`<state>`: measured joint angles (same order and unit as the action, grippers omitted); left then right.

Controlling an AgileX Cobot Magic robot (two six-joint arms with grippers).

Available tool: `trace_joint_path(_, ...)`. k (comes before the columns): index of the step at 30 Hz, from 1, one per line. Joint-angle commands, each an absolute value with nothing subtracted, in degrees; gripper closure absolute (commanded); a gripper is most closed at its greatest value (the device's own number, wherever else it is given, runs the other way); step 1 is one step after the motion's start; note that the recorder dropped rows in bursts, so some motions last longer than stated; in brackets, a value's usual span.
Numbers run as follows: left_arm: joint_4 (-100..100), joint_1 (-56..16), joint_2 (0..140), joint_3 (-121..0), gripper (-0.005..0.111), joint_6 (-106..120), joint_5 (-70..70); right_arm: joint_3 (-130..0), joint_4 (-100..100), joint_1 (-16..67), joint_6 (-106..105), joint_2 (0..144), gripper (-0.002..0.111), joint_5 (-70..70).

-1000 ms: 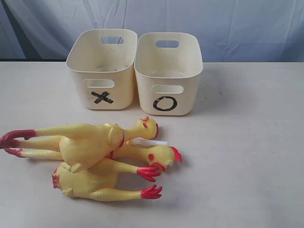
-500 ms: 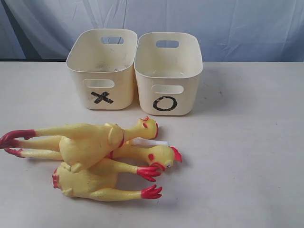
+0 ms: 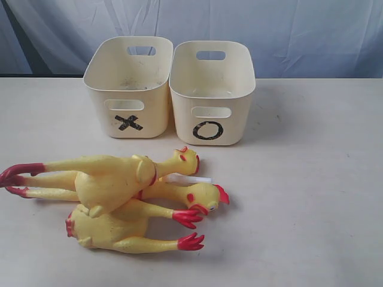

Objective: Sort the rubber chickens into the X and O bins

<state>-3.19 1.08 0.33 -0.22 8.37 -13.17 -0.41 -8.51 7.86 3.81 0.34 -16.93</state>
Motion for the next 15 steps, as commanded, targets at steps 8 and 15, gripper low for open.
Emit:
trace_joint_path(8,2.7,1.0,0.0,0.0,0.106,8.1,-12.0,0.0,-8.5,8.0,3.7,0.0,0.109,-16.2)
trace_joint_path(15,2.2,1.0,0.0,0.0,0.106,8.0,-9.1,0.0,-8.5,8.0,3.7,0.0,0.109,-16.0)
